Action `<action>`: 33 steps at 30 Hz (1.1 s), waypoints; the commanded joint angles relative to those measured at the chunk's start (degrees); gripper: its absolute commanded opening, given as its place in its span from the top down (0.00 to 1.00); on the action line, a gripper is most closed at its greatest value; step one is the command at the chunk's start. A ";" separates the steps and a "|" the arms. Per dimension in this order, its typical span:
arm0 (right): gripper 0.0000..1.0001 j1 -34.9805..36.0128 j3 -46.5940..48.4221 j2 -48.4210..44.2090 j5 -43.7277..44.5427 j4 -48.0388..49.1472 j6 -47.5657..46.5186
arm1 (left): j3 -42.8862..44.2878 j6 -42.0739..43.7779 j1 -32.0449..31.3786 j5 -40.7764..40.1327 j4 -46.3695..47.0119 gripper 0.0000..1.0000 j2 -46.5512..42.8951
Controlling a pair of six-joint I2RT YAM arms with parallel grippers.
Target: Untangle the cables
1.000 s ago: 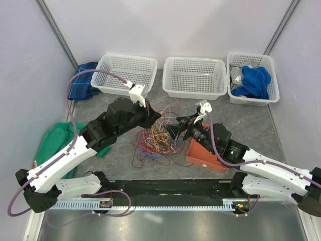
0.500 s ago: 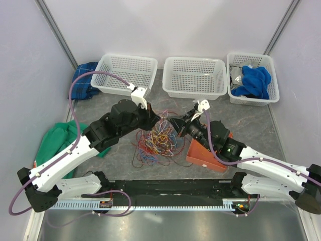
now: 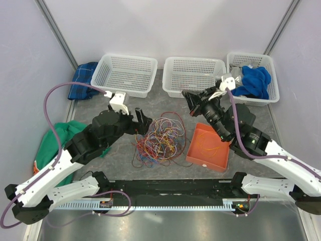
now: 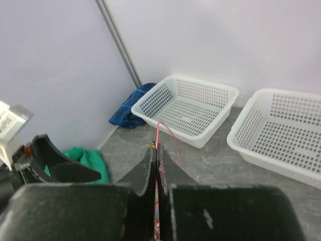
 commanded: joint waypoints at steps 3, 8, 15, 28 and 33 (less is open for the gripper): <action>1.00 0.03 13.84 2.93 3.84 -8.73 -3.53 | -5.10 -1.74 0.09 -6.55 5.36 0.00 -4.44; 1.00 0.03 23.93 4.26 3.66 -11.73 -3.88 | -16.34 3.36 0.09 -6.20 22.04 0.00 -8.84; 1.00 0.03 31.43 6.98 2.26 -15.86 -1.95 | -32.78 3.98 0.09 6.54 55.01 0.00 -13.25; 1.00 0.03 56.11 16.20 8.66 -16.30 -9.07 | -29.02 -0.24 0.01 5.06 54.34 0.00 -5.33; 1.00 0.03 59.65 18.24 11.21 -13.50 -12.41 | -31.56 -3.22 0.01 3.74 54.07 0.00 -6.21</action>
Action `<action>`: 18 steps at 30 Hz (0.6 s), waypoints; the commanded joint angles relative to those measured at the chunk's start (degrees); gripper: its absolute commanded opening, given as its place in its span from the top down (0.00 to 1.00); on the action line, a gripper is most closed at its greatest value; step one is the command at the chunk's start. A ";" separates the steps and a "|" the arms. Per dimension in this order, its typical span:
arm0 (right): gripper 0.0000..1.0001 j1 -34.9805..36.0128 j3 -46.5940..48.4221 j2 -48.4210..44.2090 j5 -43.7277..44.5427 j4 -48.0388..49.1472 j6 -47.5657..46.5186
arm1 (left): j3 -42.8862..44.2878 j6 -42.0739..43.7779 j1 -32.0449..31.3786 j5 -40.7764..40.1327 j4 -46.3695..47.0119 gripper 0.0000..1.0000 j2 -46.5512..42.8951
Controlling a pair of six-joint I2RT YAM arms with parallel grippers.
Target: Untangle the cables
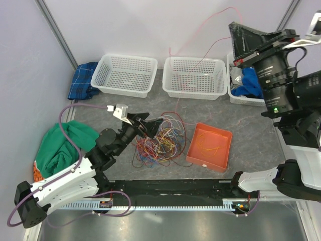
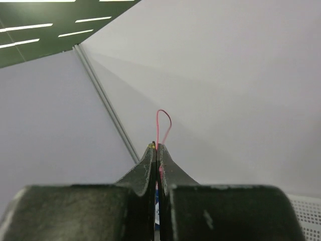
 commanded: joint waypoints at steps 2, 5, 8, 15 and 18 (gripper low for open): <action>1.00 0.01 0.93 0.33 4.03 3.89 -3.80 | -1.40 -3.54 0.01 -2.69 0.69 0.00 -1.27; 1.00 0.01 -1.52 -0.28 3.59 3.89 -2.75 | -3.77 -2.57 0.01 -0.68 8.15 0.00 -1.54; 1.00 0.09 -4.34 -0.55 4.12 3.89 -1.86 | -1.95 -3.01 0.01 -0.23 9.59 0.00 0.21; 1.00 -0.61 -9.88 1.20 11.23 6.09 -5.29 | 7.72 -12.58 0.01 -9.80 -24.23 0.01 3.65; 1.00 -3.94 -7.87 4.45 10.63 6.09 -5.29 | 7.12 -17.50 0.01 -8.14 -32.24 0.01 2.16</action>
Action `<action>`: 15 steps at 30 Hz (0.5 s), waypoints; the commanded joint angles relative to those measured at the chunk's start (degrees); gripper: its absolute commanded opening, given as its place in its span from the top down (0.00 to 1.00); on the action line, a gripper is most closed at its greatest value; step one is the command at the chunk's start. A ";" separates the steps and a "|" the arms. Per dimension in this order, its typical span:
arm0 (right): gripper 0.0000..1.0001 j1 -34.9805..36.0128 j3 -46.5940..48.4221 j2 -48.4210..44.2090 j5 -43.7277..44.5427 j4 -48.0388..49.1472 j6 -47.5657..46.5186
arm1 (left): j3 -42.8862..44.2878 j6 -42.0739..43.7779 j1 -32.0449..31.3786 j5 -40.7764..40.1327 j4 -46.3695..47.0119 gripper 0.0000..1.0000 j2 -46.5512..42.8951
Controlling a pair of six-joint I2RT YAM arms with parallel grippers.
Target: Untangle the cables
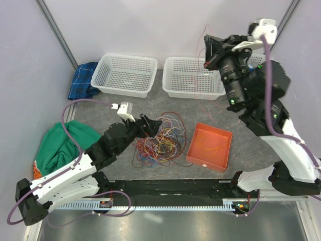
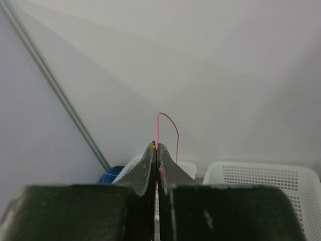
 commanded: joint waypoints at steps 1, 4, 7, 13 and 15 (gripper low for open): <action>1.00 -3.99 3.32 3.76 2.10 1.91 -1.42 | 0.93 -10.40 -0.01 -1.41 -16.74 0.02 -2.00; 1.00 -8.99 7.45 8.68 -1.14 0.78 0.76 | -3.63 -14.97 -0.01 1.05 -17.36 0.02 -7.00; 1.00 -15.41 12.30 16.48 -5.62 -1.59 4.90 | -7.77 -17.36 -0.01 2.29 -17.27 0.03 -12.45; 1.00 -26.93 18.71 25.62 -11.61 1.73 15.71 | -9.71 -15.43 -0.01 3.09 -19.38 0.05 -19.31; 1.00 -29.30 23.44 28.54 -12.66 1.83 17.47 | -9.80 -14.64 -0.01 2.73 -20.34 0.05 -19.93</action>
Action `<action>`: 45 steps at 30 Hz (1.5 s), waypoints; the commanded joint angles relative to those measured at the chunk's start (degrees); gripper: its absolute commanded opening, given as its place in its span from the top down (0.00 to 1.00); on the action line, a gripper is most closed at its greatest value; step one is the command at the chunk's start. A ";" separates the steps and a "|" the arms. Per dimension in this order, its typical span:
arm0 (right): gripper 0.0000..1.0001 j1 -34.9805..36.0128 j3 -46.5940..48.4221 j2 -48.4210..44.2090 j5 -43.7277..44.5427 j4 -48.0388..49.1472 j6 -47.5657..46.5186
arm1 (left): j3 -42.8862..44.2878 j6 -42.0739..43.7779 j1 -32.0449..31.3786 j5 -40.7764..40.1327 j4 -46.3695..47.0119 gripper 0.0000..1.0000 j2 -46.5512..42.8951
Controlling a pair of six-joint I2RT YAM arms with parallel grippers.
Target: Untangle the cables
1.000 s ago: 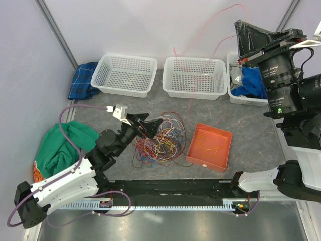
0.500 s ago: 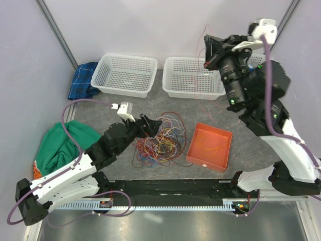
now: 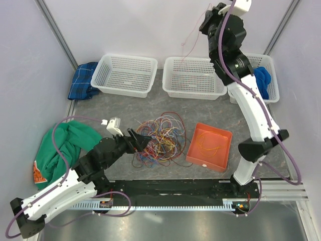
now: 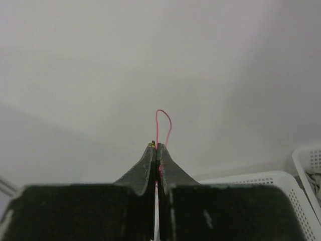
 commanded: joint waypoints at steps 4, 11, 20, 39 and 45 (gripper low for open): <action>1.00 -7.79 10.10 10.15 -5.27 4.26 8.48 | -0.90 -0.53 0.01 -0.72 -2.34 0.05 -2.34; 1.00 -11.84 1.57 15.95 -7.72 11.39 10.68 | -2.58 -0.18 0.01 -2.48 -0.94 0.05 -0.33; 0.96 -12.37 -5.80 19.57 -11.06 11.21 10.50 | -1.43 0.79 0.01 -2.84 1.69 0.05 5.39; 0.03 3.79 -50.69 -9.06 -17.30 9.18 10.50 | 1.29 -5.36 0.10 -7.15 -7.09 0.04 4.16; 0.10 11.52 -70.48 -15.75 -20.74 14.19 13.31 | 1.12 -6.07 0.09 -5.30 -9.29 0.05 3.55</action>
